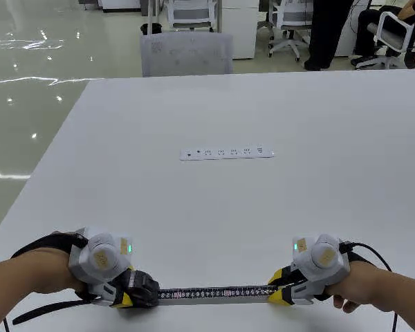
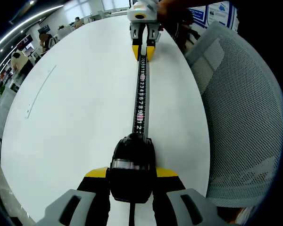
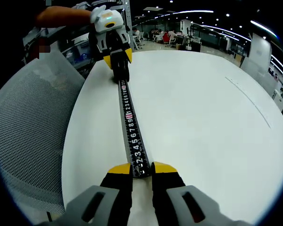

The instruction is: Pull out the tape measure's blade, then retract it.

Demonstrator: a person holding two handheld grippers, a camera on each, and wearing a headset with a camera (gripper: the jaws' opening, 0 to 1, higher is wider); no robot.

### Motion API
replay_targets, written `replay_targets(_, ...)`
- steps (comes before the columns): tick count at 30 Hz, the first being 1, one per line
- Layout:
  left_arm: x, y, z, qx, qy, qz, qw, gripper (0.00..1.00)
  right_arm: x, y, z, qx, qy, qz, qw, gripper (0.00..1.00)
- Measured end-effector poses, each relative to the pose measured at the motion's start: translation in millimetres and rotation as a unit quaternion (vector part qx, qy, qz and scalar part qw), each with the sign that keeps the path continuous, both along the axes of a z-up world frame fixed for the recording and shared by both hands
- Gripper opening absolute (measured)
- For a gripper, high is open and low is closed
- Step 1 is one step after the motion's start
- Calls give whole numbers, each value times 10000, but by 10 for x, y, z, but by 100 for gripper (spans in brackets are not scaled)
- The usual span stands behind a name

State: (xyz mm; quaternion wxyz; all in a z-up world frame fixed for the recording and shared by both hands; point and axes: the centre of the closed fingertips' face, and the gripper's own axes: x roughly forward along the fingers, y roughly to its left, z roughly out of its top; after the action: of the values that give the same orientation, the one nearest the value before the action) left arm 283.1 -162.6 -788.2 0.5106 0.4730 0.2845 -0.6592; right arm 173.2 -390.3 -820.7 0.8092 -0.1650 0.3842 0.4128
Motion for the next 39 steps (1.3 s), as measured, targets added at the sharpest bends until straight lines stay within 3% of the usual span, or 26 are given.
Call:
replay_targets(24,7,11,5,-15,-4,4,10000,31,-15,-22,16,0,19,-105,9999,14)
replay_targets(39,-2,-1,6,46,-65,-89,9999,31,-14,-12,11,-197,58,-49,9998,14)
